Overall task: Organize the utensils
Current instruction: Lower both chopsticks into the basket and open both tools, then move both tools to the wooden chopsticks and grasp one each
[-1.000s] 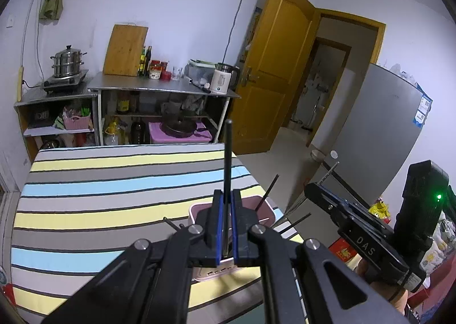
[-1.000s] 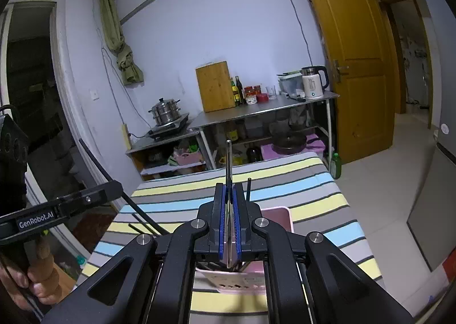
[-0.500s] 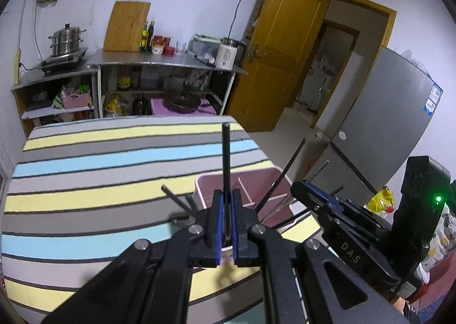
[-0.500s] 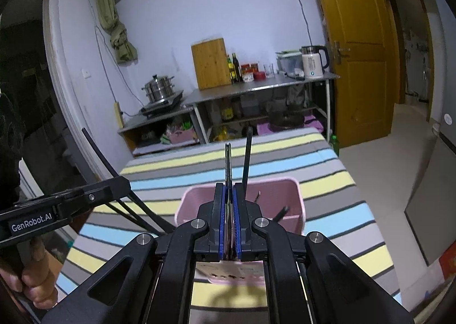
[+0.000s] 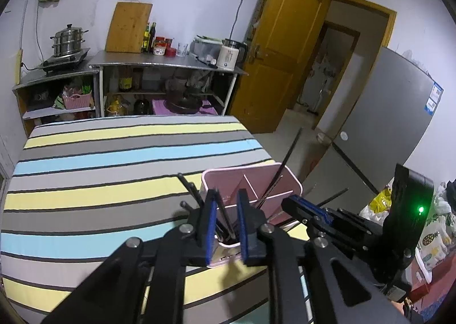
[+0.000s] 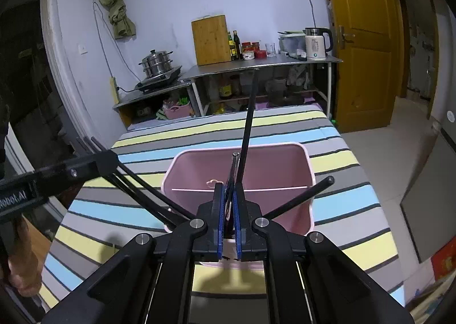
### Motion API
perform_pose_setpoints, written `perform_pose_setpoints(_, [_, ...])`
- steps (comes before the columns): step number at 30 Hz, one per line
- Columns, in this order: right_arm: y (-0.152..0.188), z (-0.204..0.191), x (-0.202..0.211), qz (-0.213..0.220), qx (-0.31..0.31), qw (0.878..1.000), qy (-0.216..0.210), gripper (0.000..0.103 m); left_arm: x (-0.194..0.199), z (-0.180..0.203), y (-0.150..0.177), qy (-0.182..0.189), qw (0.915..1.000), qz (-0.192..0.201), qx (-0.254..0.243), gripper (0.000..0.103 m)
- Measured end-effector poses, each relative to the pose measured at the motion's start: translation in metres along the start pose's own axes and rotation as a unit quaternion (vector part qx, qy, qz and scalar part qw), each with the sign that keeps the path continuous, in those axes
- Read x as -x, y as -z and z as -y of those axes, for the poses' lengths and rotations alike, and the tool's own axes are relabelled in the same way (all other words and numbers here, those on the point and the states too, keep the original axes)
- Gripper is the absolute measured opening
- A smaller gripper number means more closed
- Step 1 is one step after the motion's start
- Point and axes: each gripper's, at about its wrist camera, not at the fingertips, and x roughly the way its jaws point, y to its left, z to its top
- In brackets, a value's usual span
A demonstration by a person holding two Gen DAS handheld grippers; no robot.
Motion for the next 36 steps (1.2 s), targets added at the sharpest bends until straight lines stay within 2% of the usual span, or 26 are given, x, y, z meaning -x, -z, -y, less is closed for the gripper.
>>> perform_pose_setpoints(7, [-0.003,-0.003,0.021,0.024,0.006,1.0,0.009,0.01,0.025,-0.002,-0.004,0.006,0.9994,0.034,0.001,0.017])
perform_pose_setpoints(17, [-0.004,-0.008,0.042,0.044,0.017,0.999,0.008,0.011,0.045,-0.003,-0.008,0.006,0.9985,0.053,-0.003,0.017])
perform_pose_setpoints(36, [0.016,-0.015,0.092,0.075,0.014,0.997,0.002,0.017,0.083,0.015,0.032,-0.034,0.9962,0.075,-0.028,0.018])
